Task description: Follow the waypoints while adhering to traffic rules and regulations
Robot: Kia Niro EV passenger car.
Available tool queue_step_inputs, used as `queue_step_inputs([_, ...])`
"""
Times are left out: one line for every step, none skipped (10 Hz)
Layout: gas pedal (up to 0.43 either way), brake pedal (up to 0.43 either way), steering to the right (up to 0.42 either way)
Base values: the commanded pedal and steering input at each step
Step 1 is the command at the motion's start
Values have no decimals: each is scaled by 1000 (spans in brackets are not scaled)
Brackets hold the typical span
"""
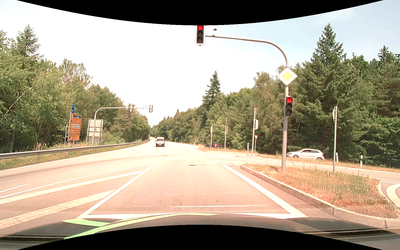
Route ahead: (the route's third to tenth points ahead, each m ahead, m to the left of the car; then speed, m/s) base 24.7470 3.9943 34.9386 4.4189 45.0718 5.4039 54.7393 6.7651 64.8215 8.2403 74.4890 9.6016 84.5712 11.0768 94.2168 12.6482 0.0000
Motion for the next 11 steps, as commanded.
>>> queue_step_inputs([0,262,-15])
queue_step_inputs([0,262,-14])
queue_step_inputs([0,262,-15])
queue_step_inputs([0,262,-15])
queue_step_inputs([0,262,-15])
queue_step_inputs([0,262,-15])
queue_step_inputs([0,262,-15])
queue_step_inputs([0,262,-14])
queue_step_inputs([0,262,-14])
queue_step_inputs([0,262,-15])
queue_step_inputs([0,262,-14])
